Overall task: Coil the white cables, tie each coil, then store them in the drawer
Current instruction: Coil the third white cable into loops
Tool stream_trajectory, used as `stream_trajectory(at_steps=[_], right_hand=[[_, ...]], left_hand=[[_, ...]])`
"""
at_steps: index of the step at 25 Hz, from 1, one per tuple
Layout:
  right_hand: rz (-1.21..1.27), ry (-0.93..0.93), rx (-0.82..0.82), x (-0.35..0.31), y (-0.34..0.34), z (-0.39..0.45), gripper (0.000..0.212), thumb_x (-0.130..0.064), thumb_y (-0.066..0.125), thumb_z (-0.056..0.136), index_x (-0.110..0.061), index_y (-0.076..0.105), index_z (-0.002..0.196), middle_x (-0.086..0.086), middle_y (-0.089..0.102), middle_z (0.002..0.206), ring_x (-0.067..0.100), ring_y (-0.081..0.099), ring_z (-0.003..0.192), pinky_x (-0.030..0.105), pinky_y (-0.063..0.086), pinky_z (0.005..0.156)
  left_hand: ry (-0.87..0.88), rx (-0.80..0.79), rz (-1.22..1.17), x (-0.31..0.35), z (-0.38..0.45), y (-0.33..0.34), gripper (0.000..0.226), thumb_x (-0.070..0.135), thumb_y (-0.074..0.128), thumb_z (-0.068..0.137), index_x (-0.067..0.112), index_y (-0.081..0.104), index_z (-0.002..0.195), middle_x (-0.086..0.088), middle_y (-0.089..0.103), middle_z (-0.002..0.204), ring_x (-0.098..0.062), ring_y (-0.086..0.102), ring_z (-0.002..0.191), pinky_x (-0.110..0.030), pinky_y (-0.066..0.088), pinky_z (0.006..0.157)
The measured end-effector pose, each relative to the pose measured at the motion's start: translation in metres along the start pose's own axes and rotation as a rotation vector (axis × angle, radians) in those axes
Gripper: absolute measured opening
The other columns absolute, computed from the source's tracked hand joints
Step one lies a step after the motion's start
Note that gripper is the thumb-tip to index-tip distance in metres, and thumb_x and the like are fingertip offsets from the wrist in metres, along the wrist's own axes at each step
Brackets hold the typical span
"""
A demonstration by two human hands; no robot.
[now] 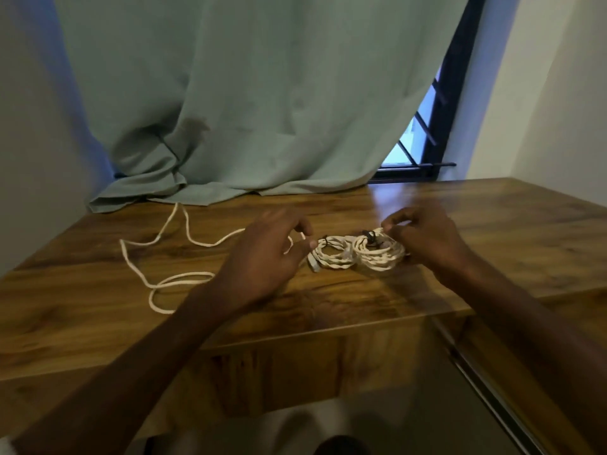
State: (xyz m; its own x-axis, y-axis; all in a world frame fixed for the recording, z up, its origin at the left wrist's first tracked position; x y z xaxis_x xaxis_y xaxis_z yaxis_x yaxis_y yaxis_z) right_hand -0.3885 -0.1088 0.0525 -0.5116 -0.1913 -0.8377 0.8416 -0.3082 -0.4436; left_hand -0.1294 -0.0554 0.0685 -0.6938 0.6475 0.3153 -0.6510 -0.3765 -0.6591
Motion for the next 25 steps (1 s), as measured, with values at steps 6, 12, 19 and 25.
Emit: stream_trajectory(at_steps=[6, 12, 19, 25], right_hand=[[-0.511, -0.275, -0.015, -0.010, 0.009, -0.034, 0.033, -0.039, 0.049, 0.107, -0.021, 0.075, 0.113, 0.004, 0.073, 0.103, 0.021, 0.065, 0.091, 0.031, 0.041, 0.073], [-0.662, -0.342, -0.347, -0.007, 0.072, -0.063, 0.081, -0.072, 0.011, 0.101, -0.021, 0.022, 0.164, 0.001, 0.018, 0.173, 0.020, 0.017, 0.158, 0.058, 0.015, 0.124], [-0.735, -0.227, -0.589, 0.016, 0.095, -0.059, 0.103, -0.088, 0.008, 0.088, -0.022, -0.006, 0.166, 0.002, -0.017, 0.173, 0.022, -0.012, 0.160, 0.062, -0.001, 0.125], [-0.724, -0.410, -0.393, -0.029, 0.085, -0.059, 0.087, -0.080, 0.018, 0.096, -0.026, 0.018, 0.164, 0.003, 0.001, 0.175, 0.022, 0.001, 0.161, 0.064, 0.001, 0.123]], left_hand=[[-0.006, -0.012, 0.193, 0.000, -0.006, 0.017, 0.025, 0.042, 0.063, 0.092, 0.026, 0.065, 0.112, 0.005, 0.062, 0.115, -0.021, 0.056, 0.112, -0.045, 0.048, 0.091], [-0.062, 0.007, 0.210, -0.012, -0.018, 0.019, 0.035, 0.032, 0.068, 0.095, 0.020, 0.061, 0.127, -0.001, 0.063, 0.125, -0.025, 0.057, 0.117, -0.046, 0.047, 0.098], [-0.119, 0.032, 0.166, -0.010, -0.018, 0.012, 0.039, 0.025, 0.067, 0.097, 0.018, 0.058, 0.135, -0.002, 0.064, 0.129, -0.023, 0.056, 0.121, -0.045, 0.045, 0.101], [-0.165, -0.058, 0.397, -0.012, -0.031, -0.021, 0.049, 0.046, 0.063, 0.092, 0.018, 0.056, 0.133, -0.005, 0.060, 0.133, -0.029, 0.054, 0.125, -0.050, 0.045, 0.102]])
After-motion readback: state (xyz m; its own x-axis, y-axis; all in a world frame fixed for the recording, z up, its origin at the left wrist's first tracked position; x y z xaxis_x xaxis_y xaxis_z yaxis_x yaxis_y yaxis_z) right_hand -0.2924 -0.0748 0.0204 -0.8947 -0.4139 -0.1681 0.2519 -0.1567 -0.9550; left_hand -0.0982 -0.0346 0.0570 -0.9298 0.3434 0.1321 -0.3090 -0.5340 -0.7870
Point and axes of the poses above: each hand's wrist, its own z-axis towards the middle knuckle, its own y-axis out of the palm, x = y × z, the point moved 10 cm from there along z, towards the middle knuckle
